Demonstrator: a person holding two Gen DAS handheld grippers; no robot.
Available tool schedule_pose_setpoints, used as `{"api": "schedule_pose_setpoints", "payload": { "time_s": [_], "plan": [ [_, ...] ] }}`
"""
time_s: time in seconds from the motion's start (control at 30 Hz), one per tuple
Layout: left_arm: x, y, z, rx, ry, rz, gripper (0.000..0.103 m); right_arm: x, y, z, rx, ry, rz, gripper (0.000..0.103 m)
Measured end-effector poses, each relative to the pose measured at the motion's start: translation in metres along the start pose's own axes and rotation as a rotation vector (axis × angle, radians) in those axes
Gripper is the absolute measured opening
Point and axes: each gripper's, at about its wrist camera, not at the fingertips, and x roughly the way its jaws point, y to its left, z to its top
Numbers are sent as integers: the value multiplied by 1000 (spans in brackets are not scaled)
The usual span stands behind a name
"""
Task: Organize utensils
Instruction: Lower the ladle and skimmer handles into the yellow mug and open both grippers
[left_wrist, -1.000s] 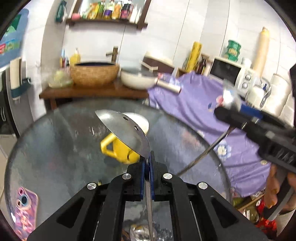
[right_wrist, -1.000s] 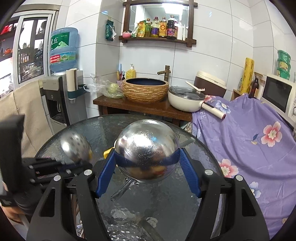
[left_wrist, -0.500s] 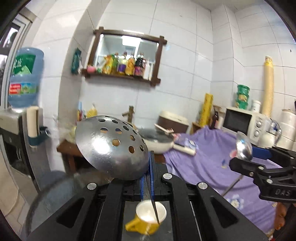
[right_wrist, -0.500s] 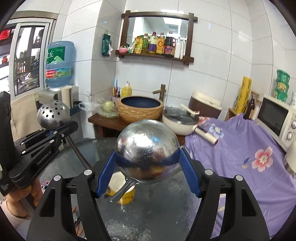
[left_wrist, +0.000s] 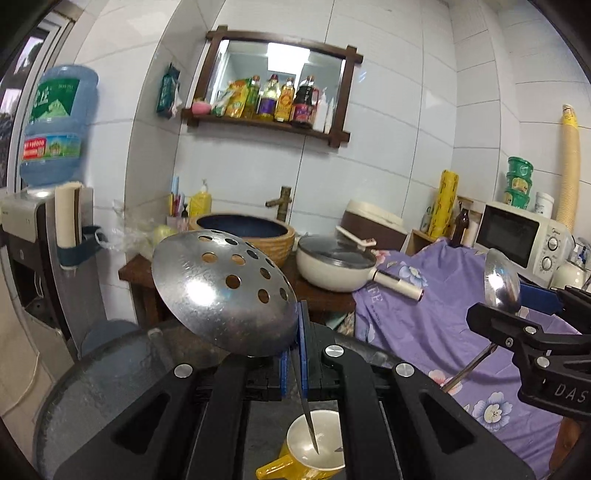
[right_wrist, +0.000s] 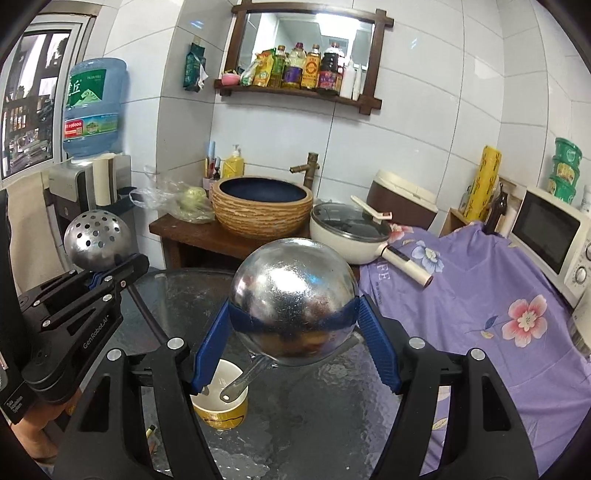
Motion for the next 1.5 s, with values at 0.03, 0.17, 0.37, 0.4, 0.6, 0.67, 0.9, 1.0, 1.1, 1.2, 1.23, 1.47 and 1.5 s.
{"api": "schedule_pose_setpoints", "payload": {
  "time_s": [0.03,0.17,0.37,0.4,0.6,0.67,0.9,1.0,1.1,1.2,1.23,1.47,1.5],
  "plan": [
    [4,1,-3,-3,11,2,4,5,0,-4,5,7,3,68],
    [16,11,-18,-11,49,9,4,25,-1,-14,19,33,21,68],
    [29,16,-30,2,96,-1,4,47,-1,-29,34,65,50,68],
    [31,18,-31,-4,107,-7,4,50,0,-31,37,69,53,68],
    [47,20,-43,4,156,-26,4,64,3,-43,49,79,78,68],
    [50,21,-46,2,163,-24,5,67,3,-43,60,81,85,68],
    [51,21,-48,16,173,-20,6,69,1,-43,61,71,90,69],
    [52,22,-48,23,176,-6,7,65,3,-43,40,39,79,76],
    [52,25,-50,18,188,-9,17,60,3,-42,48,22,72,80],
    [49,27,-53,5,195,-19,39,59,2,-43,54,24,69,81],
    [47,28,-53,3,188,-18,45,58,1,-44,60,24,68,81],
    [32,29,-60,24,187,-20,72,46,-7,-57,106,28,76,81],
    [28,30,-61,24,181,-20,74,42,-6,-60,110,24,78,81]
  ]
}}
